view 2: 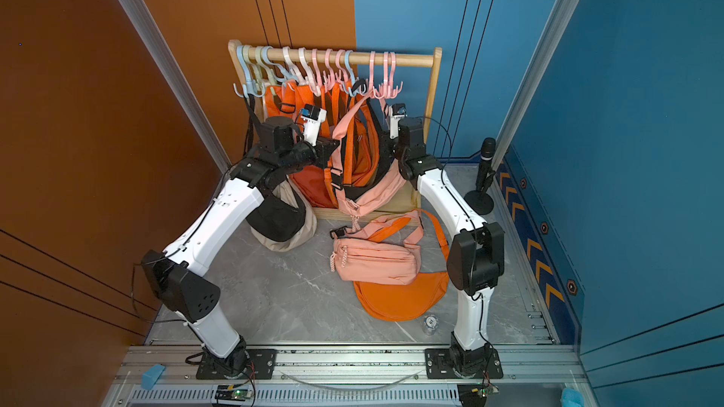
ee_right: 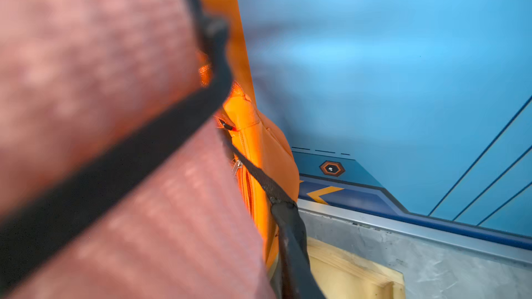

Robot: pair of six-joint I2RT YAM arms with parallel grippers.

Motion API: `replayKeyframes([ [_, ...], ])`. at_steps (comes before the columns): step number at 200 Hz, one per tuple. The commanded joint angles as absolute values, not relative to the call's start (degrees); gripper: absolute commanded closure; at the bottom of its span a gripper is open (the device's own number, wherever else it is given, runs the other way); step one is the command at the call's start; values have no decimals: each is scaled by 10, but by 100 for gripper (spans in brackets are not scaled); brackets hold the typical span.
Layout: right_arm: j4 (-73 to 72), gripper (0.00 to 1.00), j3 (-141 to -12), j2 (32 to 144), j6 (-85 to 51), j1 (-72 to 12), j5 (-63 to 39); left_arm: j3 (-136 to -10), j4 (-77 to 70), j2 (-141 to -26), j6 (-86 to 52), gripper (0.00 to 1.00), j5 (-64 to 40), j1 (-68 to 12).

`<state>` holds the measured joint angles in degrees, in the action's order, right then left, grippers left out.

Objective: Take the bag off the hook
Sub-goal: Pick up the bag from the hook.

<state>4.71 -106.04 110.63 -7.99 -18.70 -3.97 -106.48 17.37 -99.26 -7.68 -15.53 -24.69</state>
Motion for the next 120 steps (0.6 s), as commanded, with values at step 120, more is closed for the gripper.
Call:
replayKeyframes([
  [120,12,100,-1006,1007,-128,-199,-87,-1188,196,-1064,-113,100,-165,-271],
])
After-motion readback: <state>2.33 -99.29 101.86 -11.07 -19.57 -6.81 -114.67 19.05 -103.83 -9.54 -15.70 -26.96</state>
